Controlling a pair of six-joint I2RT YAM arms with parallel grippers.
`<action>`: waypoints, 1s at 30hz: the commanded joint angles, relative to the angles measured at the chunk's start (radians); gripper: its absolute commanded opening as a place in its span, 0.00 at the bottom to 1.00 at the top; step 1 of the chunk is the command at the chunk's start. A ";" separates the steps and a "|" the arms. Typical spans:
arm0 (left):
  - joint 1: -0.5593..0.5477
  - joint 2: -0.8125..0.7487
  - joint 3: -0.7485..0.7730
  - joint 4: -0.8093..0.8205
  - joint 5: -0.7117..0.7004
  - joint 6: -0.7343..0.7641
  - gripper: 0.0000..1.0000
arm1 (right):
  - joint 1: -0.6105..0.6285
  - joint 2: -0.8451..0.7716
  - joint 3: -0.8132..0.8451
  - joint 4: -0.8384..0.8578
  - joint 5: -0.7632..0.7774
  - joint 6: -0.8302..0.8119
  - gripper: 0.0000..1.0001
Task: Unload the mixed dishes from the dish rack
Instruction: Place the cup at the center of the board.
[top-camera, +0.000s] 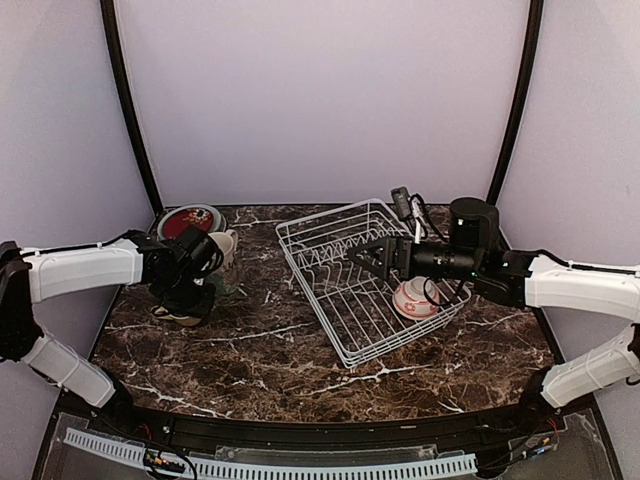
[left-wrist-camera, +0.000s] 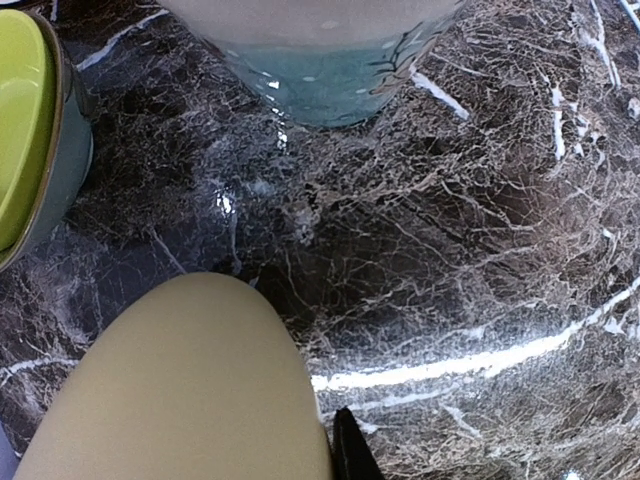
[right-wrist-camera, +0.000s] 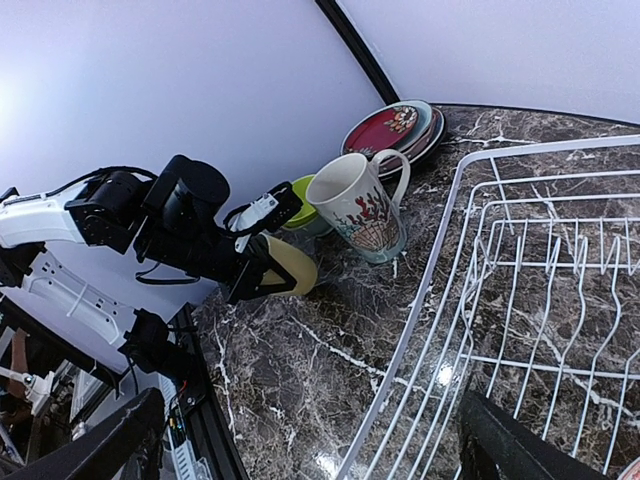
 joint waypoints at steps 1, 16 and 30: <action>0.009 0.019 0.009 0.036 -0.023 0.001 0.03 | -0.001 -0.003 0.008 0.007 0.016 -0.014 0.99; 0.011 0.020 0.022 0.013 -0.029 0.003 0.23 | 0.000 0.017 0.028 -0.030 0.036 -0.040 0.99; 0.011 -0.101 0.083 -0.058 -0.027 0.034 0.54 | -0.001 0.084 0.200 -0.483 0.323 -0.184 0.99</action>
